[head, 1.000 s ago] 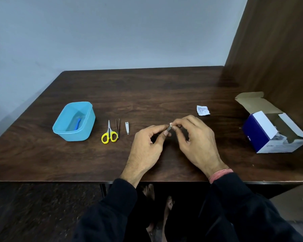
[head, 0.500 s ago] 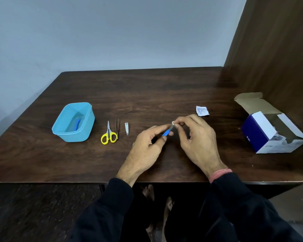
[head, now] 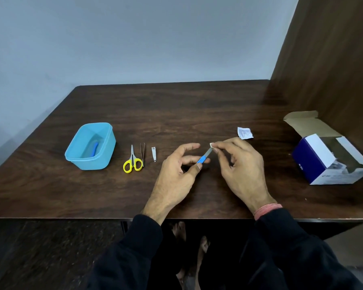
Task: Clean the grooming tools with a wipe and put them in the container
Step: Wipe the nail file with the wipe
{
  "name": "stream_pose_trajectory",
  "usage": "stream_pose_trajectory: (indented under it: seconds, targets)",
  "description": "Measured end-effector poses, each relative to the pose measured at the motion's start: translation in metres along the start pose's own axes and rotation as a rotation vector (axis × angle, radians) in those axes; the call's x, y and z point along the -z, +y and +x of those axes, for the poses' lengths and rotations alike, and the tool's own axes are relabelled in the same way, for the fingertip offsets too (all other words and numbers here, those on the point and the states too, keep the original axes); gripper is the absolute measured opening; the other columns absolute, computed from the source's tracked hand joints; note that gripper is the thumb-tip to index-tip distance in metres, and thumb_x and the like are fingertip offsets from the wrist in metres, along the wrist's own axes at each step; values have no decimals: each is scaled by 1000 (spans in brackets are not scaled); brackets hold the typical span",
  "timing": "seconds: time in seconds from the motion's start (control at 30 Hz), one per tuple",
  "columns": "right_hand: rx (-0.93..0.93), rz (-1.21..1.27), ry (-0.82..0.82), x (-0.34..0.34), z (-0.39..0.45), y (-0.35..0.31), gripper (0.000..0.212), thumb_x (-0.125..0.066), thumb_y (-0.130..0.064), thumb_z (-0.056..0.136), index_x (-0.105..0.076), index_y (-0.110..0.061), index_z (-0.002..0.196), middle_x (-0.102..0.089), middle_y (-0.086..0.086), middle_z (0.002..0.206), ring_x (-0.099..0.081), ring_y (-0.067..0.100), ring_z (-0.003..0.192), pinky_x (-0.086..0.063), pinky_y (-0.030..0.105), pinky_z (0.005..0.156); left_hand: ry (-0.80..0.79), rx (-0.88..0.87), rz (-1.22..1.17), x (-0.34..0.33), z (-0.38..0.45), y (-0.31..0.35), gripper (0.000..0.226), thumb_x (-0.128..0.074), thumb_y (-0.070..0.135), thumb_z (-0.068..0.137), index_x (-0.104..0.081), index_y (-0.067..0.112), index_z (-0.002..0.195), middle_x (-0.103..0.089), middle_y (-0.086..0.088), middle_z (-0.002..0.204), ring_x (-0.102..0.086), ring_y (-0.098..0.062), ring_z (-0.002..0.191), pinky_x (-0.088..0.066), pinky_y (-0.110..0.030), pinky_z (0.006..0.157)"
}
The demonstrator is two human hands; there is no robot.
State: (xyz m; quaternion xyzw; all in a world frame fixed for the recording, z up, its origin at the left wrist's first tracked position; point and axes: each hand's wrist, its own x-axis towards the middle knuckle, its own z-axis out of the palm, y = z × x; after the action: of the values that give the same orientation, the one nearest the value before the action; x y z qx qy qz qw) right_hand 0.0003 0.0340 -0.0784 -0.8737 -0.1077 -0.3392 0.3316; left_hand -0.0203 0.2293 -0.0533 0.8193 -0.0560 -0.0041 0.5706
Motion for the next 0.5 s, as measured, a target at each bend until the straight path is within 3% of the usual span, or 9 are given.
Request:
stream_pose_trajectory:
  seconds: [0.1,0.2,0.33,0.43,0.5]
  targets:
    - [-9,9,13,0,0,1,23,-84,-10,97,-86,-20,118,-75,-9,104,-50,-2,82,-54,25,73,6,1,7,1,-1,3,46,-71,12,108,-61,40,142,-84,25,109,-76,-49,96,-61,-55,98]
    - [28,5,-22,-1,-1,1,24,-83,-9,97,-87,-21,118,-75,-11,104,-56,-1,83,-54,24,73,16,15,0,2,-2,2,44,-71,11,108,-62,40,141,-84,23,109,-77,-41,104,-59,-53,104]
    - [-36,33,-1,-2,0,3,24,-86,-9,95,-88,-22,115,-75,-12,101,-49,-12,74,-51,22,69,20,11,-27,1,-2,0,42,-70,11,108,-62,41,136,-85,22,110,-75,-49,104,-58,-60,101]
    - [37,50,-38,-2,-2,1,26,-87,-6,93,-88,-20,116,-76,-10,104,-48,-15,77,-52,23,69,30,9,-52,0,-2,0,40,-70,9,108,-62,39,134,-85,19,110,-78,-31,107,-58,-56,106]
    - [58,54,-45,-1,-3,1,26,-87,-7,94,-87,-20,116,-77,-10,106,-49,-14,79,-54,25,70,27,8,-79,-1,-2,-1,40,-71,9,108,-63,39,133,-86,18,110,-77,-31,107,-58,-57,106]
